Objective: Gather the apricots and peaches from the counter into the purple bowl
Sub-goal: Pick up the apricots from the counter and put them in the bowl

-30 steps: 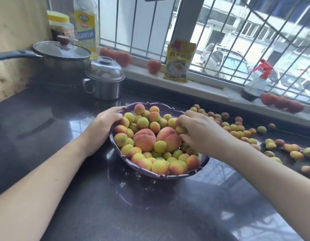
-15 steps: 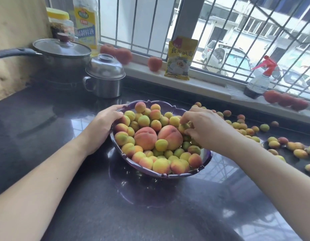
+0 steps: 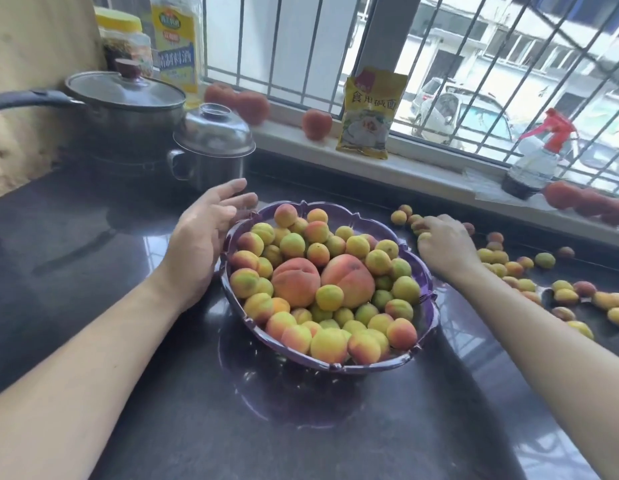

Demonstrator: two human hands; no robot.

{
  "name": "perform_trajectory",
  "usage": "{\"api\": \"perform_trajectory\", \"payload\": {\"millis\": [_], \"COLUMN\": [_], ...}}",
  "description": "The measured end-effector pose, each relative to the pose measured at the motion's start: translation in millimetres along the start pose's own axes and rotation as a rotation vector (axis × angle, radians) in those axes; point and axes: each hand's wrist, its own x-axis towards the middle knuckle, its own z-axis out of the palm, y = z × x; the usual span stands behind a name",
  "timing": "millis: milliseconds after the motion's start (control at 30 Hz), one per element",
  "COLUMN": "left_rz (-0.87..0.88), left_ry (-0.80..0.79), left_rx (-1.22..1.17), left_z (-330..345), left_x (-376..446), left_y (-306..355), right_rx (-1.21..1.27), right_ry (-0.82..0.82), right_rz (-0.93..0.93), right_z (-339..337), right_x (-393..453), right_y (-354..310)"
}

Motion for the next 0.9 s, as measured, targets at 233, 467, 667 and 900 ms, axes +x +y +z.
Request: {"api": "perform_trajectory", "payload": {"millis": [233, 467, 667, 900], "left_rz": [-0.06, -0.048, -0.053, -0.071], "left_ry": [-0.079, -0.11, -0.103, -0.078], "left_rx": [0.13, 0.146, 0.147, 0.167], "left_z": [1, 2, 1, 3], "left_x": [5, 2, 1, -2], "left_y": [-6, -3, -1, 0], "right_rx": [-0.407, -0.668, -0.283, 0.317], "right_ry": [-0.168, -0.07, 0.023, 0.007], "right_rz": [-0.213, -0.37, -0.288, -0.092], "right_z": [29, 40, 31, -41], "right_x": [66, 79, 63, 15], "right_y": [-11, -8, -10, -34]}}
